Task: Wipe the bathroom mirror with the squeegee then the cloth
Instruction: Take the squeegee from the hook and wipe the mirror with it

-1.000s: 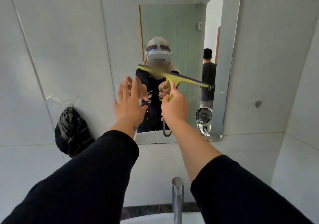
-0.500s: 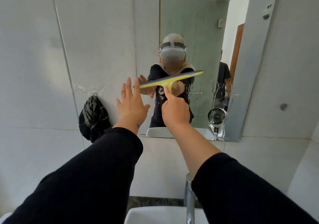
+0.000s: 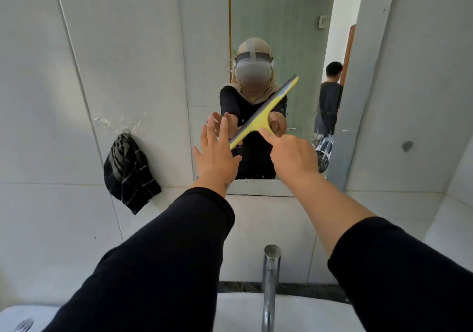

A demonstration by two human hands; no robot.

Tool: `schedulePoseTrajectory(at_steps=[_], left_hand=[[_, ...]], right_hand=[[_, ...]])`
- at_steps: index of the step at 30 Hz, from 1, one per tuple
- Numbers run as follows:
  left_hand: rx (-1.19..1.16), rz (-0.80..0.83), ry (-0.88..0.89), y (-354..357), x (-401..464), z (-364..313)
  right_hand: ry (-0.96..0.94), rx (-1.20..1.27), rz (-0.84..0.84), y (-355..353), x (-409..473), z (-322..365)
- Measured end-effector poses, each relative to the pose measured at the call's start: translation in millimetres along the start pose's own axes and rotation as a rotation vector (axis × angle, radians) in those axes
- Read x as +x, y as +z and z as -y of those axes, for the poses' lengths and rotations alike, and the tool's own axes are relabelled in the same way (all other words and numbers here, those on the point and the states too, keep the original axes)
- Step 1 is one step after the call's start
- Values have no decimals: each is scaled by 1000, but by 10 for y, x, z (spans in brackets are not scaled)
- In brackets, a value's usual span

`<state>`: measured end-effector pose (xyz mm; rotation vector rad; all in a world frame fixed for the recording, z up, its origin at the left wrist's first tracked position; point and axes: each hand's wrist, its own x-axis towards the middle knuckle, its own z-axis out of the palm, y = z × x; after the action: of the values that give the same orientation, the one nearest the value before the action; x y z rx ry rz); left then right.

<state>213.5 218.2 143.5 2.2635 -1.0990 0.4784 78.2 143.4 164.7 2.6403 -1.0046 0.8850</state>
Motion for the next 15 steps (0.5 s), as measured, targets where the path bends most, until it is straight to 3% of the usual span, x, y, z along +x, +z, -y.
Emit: schedulePoseTrajectory(at_steps=[9, 15], left_hand=[[-18, -18, 132, 385, 40, -339], [-4, -11, 125, 535, 53, -366]], right_hand=[[112, 91, -85, 144, -117, -599], [220, 211, -114, 247, -301, -918]])
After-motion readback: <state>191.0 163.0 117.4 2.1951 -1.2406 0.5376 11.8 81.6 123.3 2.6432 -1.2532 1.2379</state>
